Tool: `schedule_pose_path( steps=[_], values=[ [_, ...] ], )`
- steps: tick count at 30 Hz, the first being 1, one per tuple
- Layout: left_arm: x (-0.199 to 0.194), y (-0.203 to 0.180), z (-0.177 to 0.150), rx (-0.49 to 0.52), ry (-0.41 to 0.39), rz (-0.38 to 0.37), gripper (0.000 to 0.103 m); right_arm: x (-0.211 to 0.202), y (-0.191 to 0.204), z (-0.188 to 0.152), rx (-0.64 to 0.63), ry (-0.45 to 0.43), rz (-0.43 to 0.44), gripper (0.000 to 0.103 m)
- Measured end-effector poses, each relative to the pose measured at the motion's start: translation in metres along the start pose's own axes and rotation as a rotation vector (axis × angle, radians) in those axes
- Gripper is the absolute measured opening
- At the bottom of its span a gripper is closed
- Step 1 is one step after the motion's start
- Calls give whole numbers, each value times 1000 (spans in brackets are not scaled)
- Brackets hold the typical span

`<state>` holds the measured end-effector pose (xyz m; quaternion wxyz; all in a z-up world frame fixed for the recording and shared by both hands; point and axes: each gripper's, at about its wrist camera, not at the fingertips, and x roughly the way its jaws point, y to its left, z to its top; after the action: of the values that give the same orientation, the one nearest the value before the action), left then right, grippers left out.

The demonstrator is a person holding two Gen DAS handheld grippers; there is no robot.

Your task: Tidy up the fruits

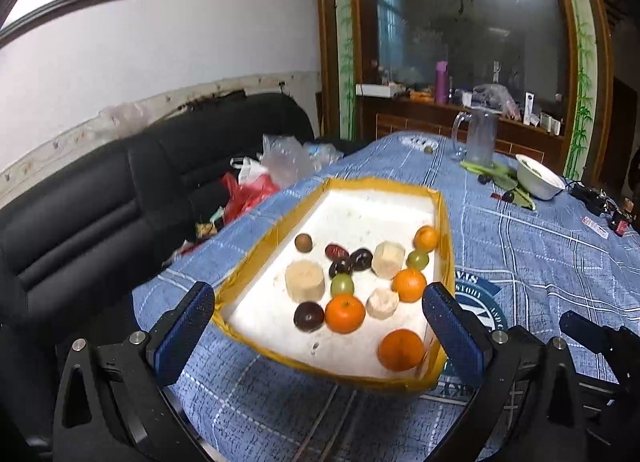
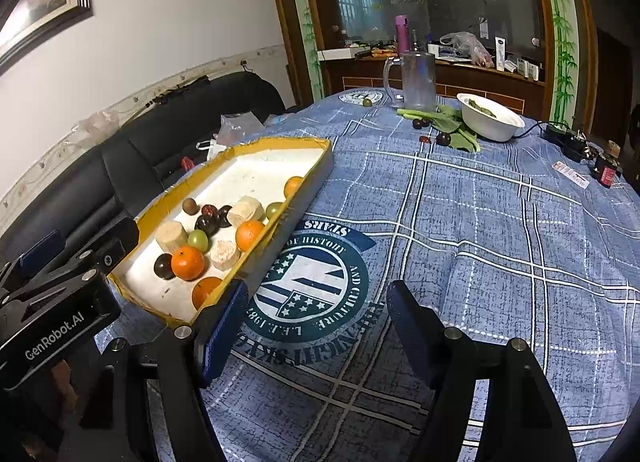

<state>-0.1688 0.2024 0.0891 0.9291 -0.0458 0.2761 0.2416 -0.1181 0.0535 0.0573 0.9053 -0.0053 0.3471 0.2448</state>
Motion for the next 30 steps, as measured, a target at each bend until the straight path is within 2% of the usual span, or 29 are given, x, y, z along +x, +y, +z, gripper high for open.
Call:
schedule_pose_path(
  steps=[10, 30],
  values=[
    [14, 0, -7, -2, 90, -25, 103, 8, 10, -3, -36, 29, -7, 78],
    [29, 2, -12, -10, 168, -49, 103, 20, 12, -5, -46, 76, -29, 80]
  ],
)
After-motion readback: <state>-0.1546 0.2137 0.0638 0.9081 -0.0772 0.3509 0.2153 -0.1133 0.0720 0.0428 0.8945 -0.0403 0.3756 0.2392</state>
